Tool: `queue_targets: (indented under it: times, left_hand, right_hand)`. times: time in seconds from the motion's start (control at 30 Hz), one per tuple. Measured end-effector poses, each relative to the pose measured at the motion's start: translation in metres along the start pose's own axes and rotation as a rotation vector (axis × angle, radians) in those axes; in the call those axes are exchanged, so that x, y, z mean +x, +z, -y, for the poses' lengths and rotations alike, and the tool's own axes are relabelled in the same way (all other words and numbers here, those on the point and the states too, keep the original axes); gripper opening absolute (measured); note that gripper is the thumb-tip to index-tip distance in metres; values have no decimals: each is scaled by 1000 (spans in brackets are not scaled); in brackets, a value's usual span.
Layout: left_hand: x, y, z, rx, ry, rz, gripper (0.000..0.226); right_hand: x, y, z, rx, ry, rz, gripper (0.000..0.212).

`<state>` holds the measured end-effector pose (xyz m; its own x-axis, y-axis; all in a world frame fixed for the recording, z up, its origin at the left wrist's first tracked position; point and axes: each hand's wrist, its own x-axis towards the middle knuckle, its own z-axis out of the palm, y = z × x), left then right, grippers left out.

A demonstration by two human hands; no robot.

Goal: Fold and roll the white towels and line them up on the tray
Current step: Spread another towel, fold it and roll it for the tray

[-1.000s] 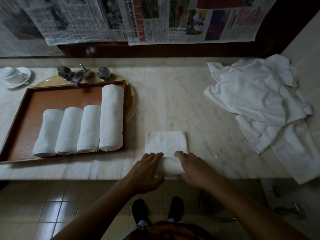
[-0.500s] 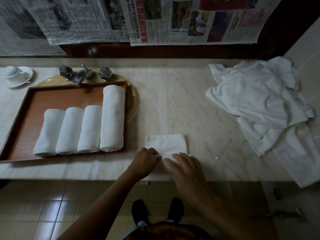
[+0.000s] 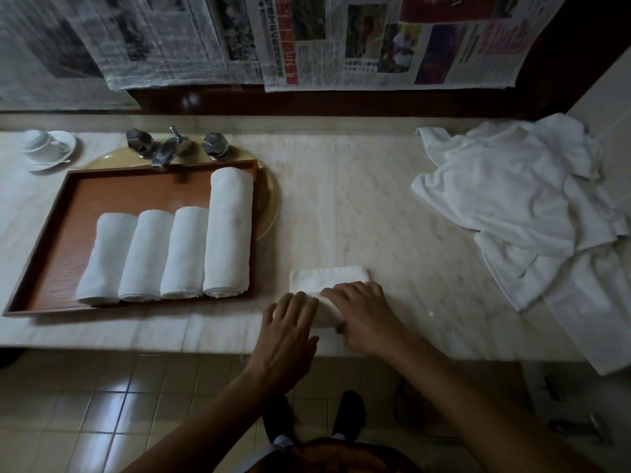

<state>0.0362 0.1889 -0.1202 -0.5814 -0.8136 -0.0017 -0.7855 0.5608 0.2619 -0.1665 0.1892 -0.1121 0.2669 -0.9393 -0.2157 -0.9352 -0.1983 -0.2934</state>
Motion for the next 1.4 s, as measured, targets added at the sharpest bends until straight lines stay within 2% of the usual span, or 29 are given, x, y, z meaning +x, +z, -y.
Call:
queue_targets:
  times: [0.13, 0.2, 0.37, 0.47, 0.53, 0.6, 0.7, 0.77, 0.9, 0.97, 1.07, 1.13, 1.2, 1.23, 1.3, 1.37, 1.4]
  left_hand:
    - [9, -3, 12, -32, -6, 52, 59]
    - [18, -9, 15, -111, -39, 95, 54]
    - [42, -26, 24, -330, -165, 166, 48]
    - [45, -25, 25, -541, -396, 116, 55]
    - [43, -18, 31, -653, -596, 98, 70]
    - [44, -10, 39, -926, -798, 139, 85]
    - [51, -6, 37, -1414, -977, 181, 60]
    - [56, -7, 31, -1553, -999, 118, 54]
    - [59, -10, 23, -1757, -1042, -15, 68]
    - [55, -9, 23, -1763, -1036, -22, 72]
    - [40, -14, 21, -1693, -942, -64, 51]
    - [29, -25, 23, -1693, -870, -141, 53]
    - [20, -43, 27, -1711, -835, -221, 58]
    - [17, -53, 29, -1724, -817, -257, 58]
    - [11, -69, 34, -1726, -769, -301, 55]
    - [5, -84, 39, -1690, -724, -317, 49]
    - [3, -90, 42, -1673, -717, -328, 46]
  right_hand:
    - [12, -23, -4, 72, 7, 171, 74]
    - [12, -28, -6, 75, 15, 181, 78]
    - [-7, -6, 7, -14, 17, -107, 83]
    - [-9, 13, 10, -121, -2, -120, 101]
    - [-1, 13, 3, -184, -21, -103, 113]
    - [12, 10, -4, -212, -38, -108, 114]
    - [35, -1, -12, -228, -43, -93, 109]
    - [48, -9, -15, -212, -49, -47, 103]
    - [49, -22, -14, -119, -77, 7, 94]
    - [38, -25, -9, -86, -135, 10, 94]
    - [20, -30, -3, -26, -211, -60, 88]
    - [9, -37, 1, 139, -179, -157, 82]
    - [3, -54, 11, 472, 26, -182, 86]
    - [2, -61, 15, 682, 171, -146, 92]
    - [4, -74, 23, 1109, 431, 31, 102]
    - [10, -75, 29, 1519, 526, 243, 92]
    - [13, -77, 34, 1687, 532, 279, 81]
